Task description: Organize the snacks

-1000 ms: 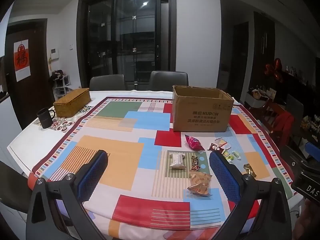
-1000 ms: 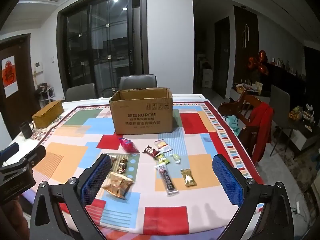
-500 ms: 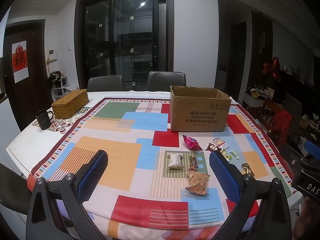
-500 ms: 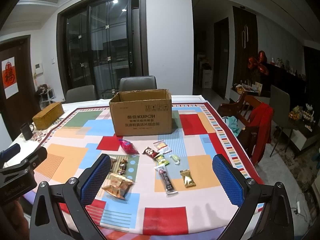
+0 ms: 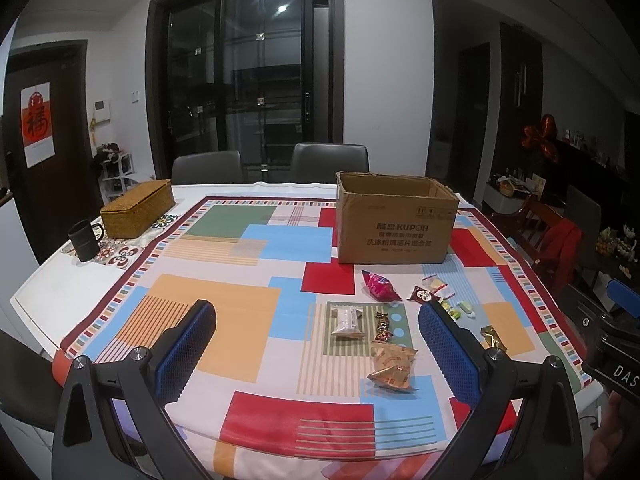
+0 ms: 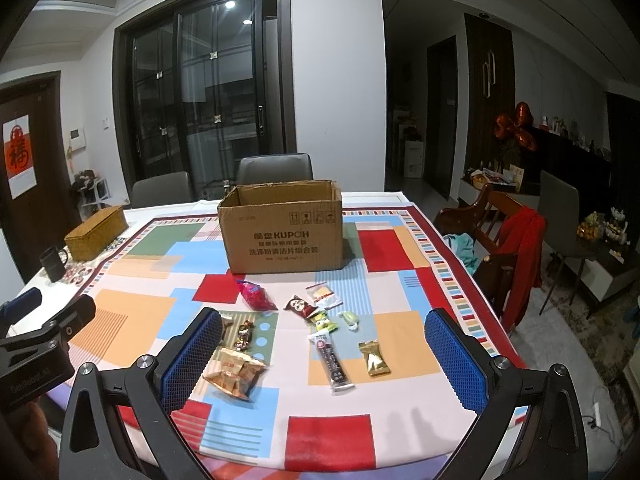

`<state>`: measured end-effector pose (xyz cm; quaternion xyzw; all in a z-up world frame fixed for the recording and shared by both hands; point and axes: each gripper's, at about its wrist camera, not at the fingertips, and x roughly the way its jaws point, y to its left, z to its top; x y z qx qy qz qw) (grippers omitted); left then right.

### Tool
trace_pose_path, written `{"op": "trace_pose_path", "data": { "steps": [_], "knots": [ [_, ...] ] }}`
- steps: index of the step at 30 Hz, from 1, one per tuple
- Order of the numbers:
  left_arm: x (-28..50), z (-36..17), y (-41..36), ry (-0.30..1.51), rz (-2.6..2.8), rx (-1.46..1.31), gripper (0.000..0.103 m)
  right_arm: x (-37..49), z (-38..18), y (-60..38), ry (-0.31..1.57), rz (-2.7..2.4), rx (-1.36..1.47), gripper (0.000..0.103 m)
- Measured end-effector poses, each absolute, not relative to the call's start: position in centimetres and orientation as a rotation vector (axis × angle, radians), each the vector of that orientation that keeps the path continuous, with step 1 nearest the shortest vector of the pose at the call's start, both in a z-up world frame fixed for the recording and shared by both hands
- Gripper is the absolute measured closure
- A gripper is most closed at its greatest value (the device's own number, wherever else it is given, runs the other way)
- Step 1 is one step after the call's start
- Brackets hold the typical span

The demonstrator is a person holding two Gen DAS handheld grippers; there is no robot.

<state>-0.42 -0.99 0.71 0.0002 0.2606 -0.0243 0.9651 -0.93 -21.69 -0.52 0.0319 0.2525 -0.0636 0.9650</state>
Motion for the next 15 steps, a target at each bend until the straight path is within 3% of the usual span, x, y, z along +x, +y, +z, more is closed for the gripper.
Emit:
{"op": "trace_pose_path", "data": {
  "steps": [15],
  "knots": [
    [-0.47, 0.75, -1.0, 0.524, -0.052, 0.003, 0.0, -0.92, -0.59, -21.68, 0.507, -0.127, 0.067, 0.0]
  ]
}}
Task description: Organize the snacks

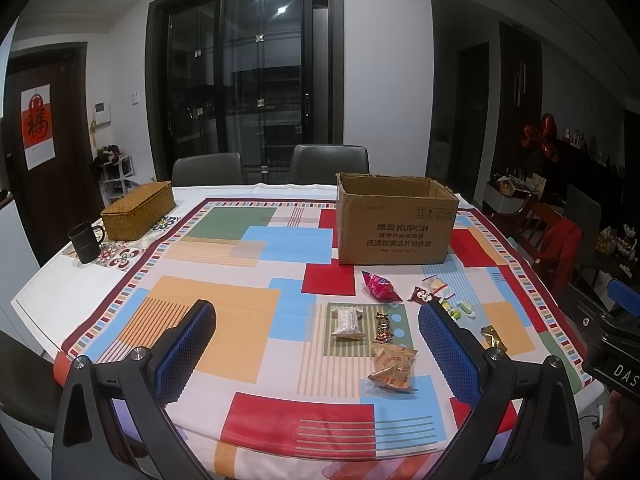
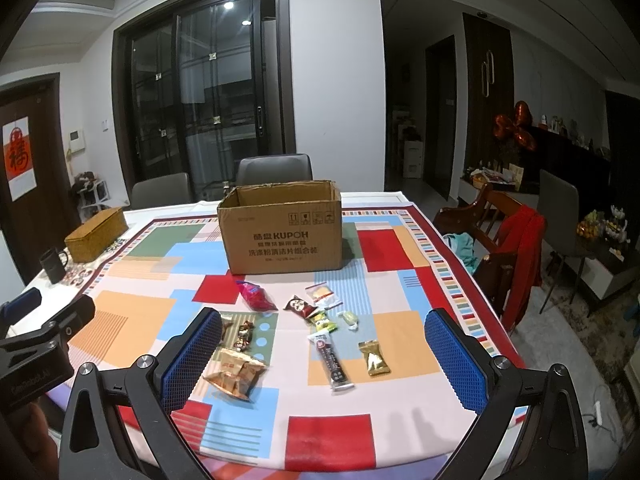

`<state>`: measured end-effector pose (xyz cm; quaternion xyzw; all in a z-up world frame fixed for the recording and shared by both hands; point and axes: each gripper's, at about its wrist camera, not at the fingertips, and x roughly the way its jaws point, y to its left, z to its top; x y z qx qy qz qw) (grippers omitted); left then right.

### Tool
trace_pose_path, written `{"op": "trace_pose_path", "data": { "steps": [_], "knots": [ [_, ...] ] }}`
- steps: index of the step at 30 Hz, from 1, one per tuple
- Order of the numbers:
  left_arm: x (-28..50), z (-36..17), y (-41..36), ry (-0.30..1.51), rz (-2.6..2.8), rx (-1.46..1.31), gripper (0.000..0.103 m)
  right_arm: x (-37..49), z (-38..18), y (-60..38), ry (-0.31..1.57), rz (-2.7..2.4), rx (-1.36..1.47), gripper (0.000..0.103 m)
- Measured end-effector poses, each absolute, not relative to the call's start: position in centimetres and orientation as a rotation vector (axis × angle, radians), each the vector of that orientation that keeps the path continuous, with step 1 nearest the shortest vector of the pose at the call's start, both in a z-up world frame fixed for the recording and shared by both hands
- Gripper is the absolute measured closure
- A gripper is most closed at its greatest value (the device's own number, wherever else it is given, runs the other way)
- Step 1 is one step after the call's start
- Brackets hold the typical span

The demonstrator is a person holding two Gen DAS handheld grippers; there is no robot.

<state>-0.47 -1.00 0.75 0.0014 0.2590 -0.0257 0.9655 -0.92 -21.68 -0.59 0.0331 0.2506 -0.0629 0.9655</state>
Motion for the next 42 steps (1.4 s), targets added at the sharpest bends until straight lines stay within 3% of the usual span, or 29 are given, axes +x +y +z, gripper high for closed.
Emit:
{"op": "trace_pose_path", "data": {
  "steps": [42],
  "knots": [
    [1.4, 0.0, -1.6, 0.56, -0.073, 0.031, 0.0, 1.2, -1.5, -22.7, 0.549, -0.123, 0.075, 0.0]
  ]
}}
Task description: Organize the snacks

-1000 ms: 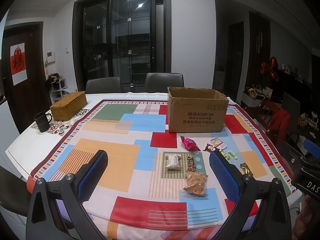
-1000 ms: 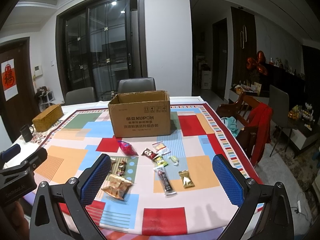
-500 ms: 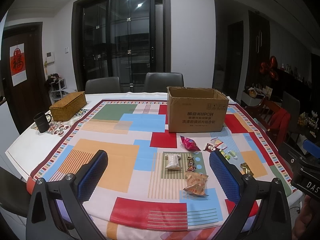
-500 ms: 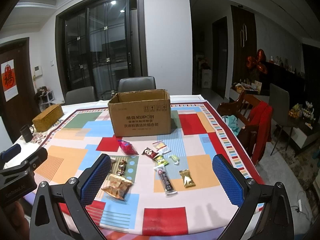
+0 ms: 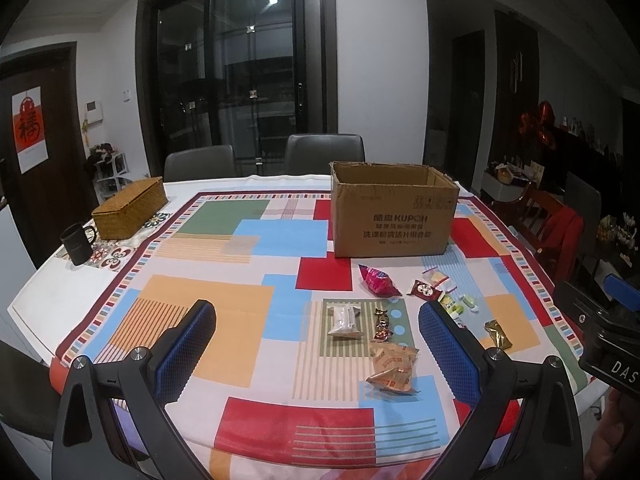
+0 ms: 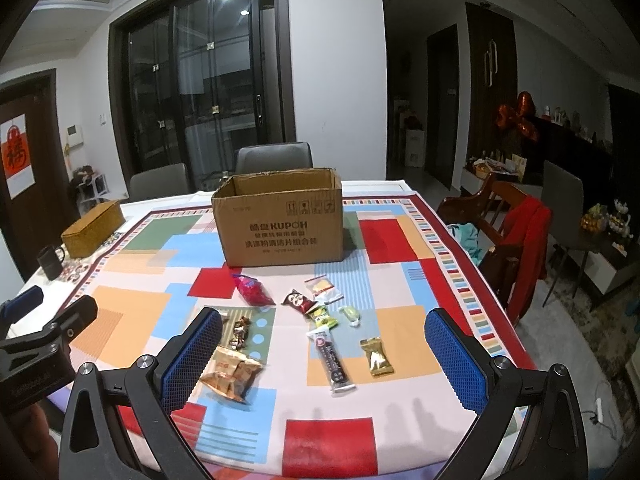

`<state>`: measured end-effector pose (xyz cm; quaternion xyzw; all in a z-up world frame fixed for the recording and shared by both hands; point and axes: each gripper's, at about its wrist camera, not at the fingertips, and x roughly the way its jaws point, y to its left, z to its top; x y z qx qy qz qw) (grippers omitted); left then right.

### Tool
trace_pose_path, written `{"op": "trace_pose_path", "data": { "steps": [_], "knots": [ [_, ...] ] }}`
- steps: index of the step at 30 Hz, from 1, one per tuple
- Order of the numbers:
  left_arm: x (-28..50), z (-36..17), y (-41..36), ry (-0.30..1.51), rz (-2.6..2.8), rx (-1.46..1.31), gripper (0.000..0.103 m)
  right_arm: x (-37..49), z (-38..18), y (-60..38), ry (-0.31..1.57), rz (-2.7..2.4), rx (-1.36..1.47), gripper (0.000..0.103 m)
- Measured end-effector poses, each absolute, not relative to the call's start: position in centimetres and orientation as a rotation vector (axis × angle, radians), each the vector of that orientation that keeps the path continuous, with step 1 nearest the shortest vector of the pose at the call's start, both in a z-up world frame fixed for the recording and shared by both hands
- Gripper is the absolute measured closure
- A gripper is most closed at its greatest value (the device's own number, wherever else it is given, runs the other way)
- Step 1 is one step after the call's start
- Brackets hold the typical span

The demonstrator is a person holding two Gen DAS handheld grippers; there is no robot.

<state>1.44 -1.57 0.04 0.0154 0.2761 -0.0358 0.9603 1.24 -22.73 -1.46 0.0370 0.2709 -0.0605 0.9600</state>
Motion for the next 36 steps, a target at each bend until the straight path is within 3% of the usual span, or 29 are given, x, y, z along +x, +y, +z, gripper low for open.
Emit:
{"op": "trace_pose_path", "data": {
  "steps": [18, 36],
  "knots": [
    [5.2, -2.0, -5.1, 0.608, -0.144, 0.095, 0.0, 4.3, -3.5, -24.3, 0.603, -0.109, 0.064, 0.001],
    [8.4, -6.4, -7.7, 0.734, -0.193, 0.15, 0.007, 8.0, -7.2, -24.6, 0.689, -0.062, 0.043, 0.013]
  ]
}}
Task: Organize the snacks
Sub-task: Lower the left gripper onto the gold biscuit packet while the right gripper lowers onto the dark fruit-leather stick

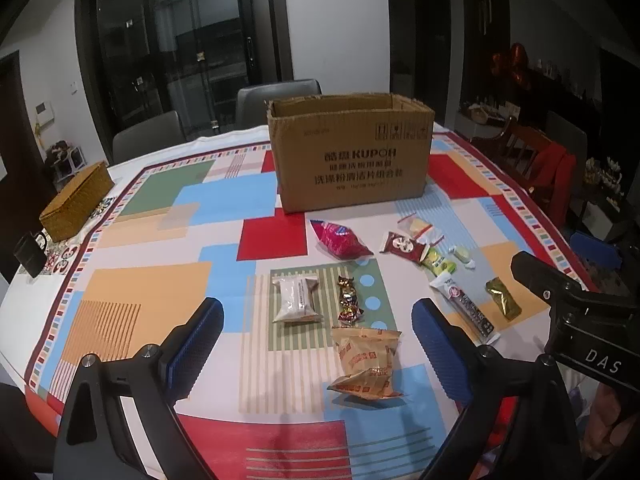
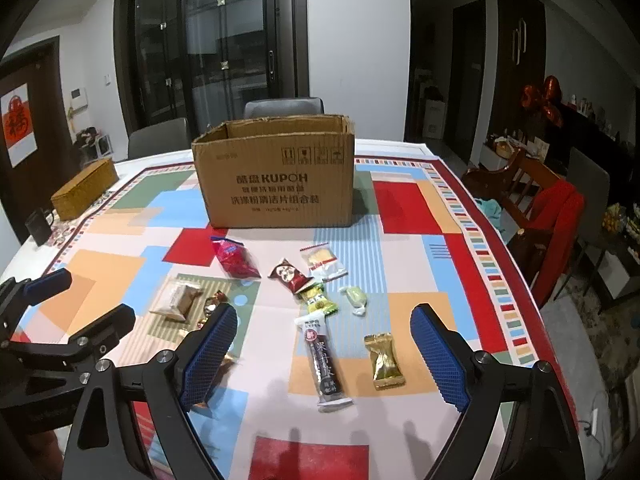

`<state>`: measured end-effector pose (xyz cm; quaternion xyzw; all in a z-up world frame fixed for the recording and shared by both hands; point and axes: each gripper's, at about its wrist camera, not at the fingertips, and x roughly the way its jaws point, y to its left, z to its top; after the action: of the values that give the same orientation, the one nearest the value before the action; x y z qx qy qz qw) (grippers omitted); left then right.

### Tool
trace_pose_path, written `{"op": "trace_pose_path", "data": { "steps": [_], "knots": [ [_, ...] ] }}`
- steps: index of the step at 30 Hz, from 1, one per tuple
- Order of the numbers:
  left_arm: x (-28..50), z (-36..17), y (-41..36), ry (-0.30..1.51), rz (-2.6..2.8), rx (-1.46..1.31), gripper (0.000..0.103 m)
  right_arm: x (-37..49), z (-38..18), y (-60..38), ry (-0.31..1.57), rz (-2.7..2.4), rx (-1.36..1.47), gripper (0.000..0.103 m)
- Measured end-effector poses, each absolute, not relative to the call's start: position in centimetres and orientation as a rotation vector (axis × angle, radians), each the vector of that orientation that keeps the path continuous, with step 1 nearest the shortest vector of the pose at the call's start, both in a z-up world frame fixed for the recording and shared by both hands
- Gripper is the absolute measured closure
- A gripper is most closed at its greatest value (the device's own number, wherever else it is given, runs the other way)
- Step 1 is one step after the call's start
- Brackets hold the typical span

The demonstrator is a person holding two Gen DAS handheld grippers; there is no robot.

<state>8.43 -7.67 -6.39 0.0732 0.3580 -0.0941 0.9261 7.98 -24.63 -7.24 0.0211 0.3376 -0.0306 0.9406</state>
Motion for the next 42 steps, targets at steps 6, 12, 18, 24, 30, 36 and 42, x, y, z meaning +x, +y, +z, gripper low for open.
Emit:
{"op": "trace_pose_path", "data": {
  "steps": [6, 12, 18, 24, 30, 36, 42],
  "knots": [
    [9.2, -7.9, -8.5, 0.791, -0.23, 0.161, 0.008, 8.7, -8.5, -25.0, 0.728, -0.057, 0.052, 0.013],
    [10.0, -9.7, -9.0, 0.86, -0.259, 0.159, 0.013, 9.4, -10.0, -25.2, 0.768, -0.051, 0.055, 0.017],
    [10.9, -11.5, -9.4, 0.933, -0.267, 0.173, 0.018, 10.4, -11.6, -25.2, 0.821, -0.032, 0.048, 0.022],
    [11.5, -13.0, -9.6, 0.984, -0.275, 0.173, 0.025, 11.1, -12.9, -24.8, 0.865, -0.017, 0.022, 0.024],
    [12.0, -14.3, -10.2, 1.031, -0.297, 0.186, 0.034, 11.9, -14.3, -24.7, 0.905, -0.013, 0.006, 0.024],
    [12.4, -15.3, -10.8, 1.066, -0.317, 0.203, 0.042, 12.5, -15.7, -24.8, 0.949, -0.007, 0.01, 0.032],
    [12.7, -16.1, -10.9, 1.097, -0.326, 0.198, 0.052, 12.9, -16.8, -24.7, 0.979, -0.002, 0.014, 0.038]
  ]
}}
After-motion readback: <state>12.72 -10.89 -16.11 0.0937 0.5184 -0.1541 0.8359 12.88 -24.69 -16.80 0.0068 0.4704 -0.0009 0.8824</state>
